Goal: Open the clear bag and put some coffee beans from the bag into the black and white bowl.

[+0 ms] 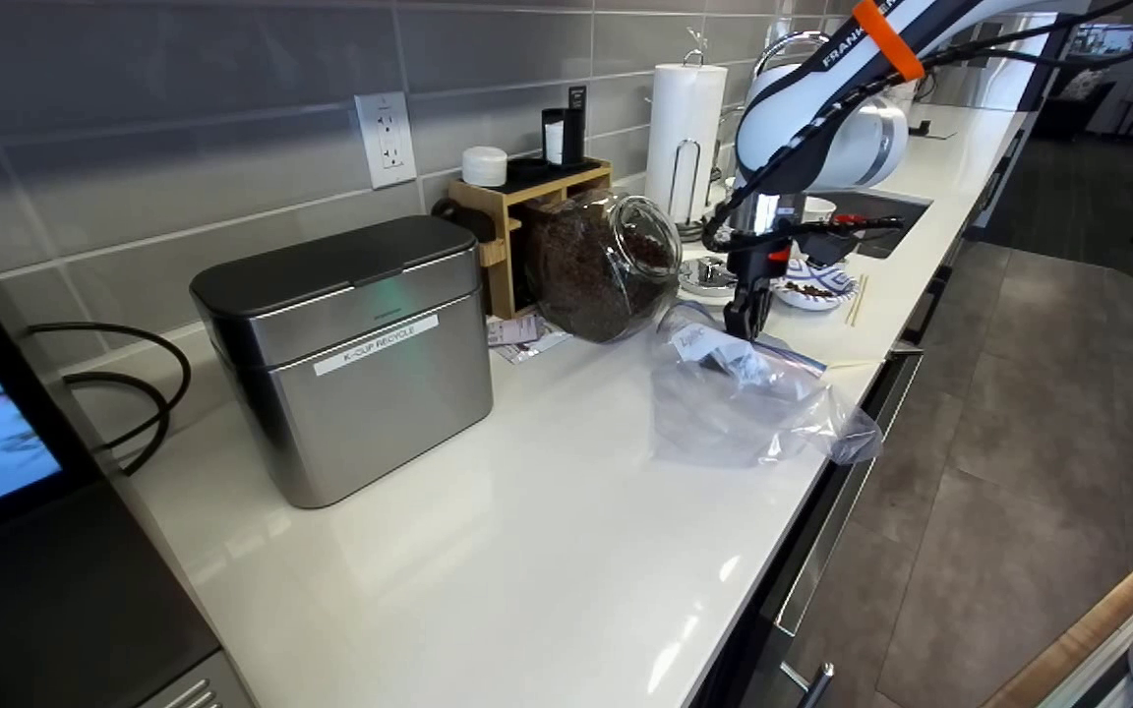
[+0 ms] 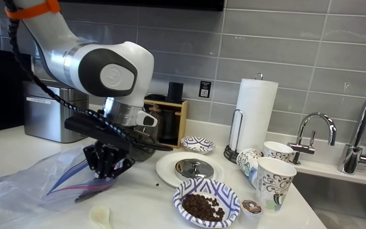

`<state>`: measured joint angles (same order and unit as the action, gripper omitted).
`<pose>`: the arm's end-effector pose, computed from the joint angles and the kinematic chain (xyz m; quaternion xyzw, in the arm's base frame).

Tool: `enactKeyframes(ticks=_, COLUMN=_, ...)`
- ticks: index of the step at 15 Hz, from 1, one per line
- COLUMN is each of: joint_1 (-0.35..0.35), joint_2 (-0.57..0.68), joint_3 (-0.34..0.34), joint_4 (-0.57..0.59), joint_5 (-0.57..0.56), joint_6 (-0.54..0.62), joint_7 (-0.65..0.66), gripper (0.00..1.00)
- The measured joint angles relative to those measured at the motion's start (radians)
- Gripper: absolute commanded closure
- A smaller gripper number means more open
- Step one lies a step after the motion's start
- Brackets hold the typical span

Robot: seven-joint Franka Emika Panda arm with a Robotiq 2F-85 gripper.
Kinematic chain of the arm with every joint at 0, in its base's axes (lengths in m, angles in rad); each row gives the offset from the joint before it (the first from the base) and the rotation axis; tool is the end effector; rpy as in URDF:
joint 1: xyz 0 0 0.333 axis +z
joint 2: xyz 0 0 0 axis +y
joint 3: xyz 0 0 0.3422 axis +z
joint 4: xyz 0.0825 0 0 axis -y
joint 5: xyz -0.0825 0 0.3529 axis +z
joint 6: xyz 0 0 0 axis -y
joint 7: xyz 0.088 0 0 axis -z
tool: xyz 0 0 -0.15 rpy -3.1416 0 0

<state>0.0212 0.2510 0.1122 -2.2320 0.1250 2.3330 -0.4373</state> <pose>0.5058 0.0743 0.2551 -0.9676 -0.2348 0.0653 0.0665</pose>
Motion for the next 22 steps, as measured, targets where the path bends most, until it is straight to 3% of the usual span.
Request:
enactKeyframes(ticks=1, joint_1=0.0, joint_2=0.0, joint_3=0.0, joint_4=0.0, joint_5=0.0, joint_6=0.0, joint_7=0.001, gripper=0.99)
enactKeyframes(ticks=2, joint_1=-0.001, joint_2=0.0, joint_3=0.0, joint_4=0.0, joint_5=0.0, joint_6=0.0, joint_7=0.001, gripper=0.81)
enactKeyframes(ticks=3, joint_1=-0.001, joint_2=0.0, joint_3=0.0, joint_4=0.0, joint_5=0.001, joint_6=0.0, joint_7=0.001, gripper=0.69)
enactKeyframes(ticks=7, joint_1=-0.003, joint_2=0.001, joint_3=0.0, joint_4=0.0, joint_5=0.006, joint_6=0.0, joint_7=0.01, gripper=0.4)
enactKeyframes(ticks=10, joint_1=-0.003, joint_2=0.002, joint_3=0.001, joint_4=0.0, joint_5=0.011, joint_6=0.0, joint_7=0.048, gripper=0.38)
enactKeyframes(ticks=14, joint_1=0.0, joint_2=0.004, joint_3=0.001, joint_4=0.0, joint_5=0.01, joint_6=0.0, joint_7=0.11, gripper=0.58)
enactKeyframes(ticks=15, joint_1=0.001, joint_2=0.004, joint_3=0.001, joint_4=0.0, joint_5=0.009, joint_6=0.0, joint_7=0.121, gripper=0.71)
enactKeyframes(ticks=18, joint_1=0.002, joint_2=0.003, joint_3=0.001, joint_4=0.001, joint_5=0.009, joint_6=0.0, joint_7=0.148, gripper=0.86)
enactKeyframes(ticks=19, joint_1=0.002, joint_2=0.004, joint_3=0.001, joint_4=0.001, joint_5=0.008, joint_6=0.0, joint_7=0.155, gripper=0.85)
enactKeyframes(ticks=22, joint_1=0.002, joint_2=0.004, joint_3=0.0, joint_4=0.001, joint_5=0.006, joint_6=0.0, joint_7=0.169, gripper=0.96)
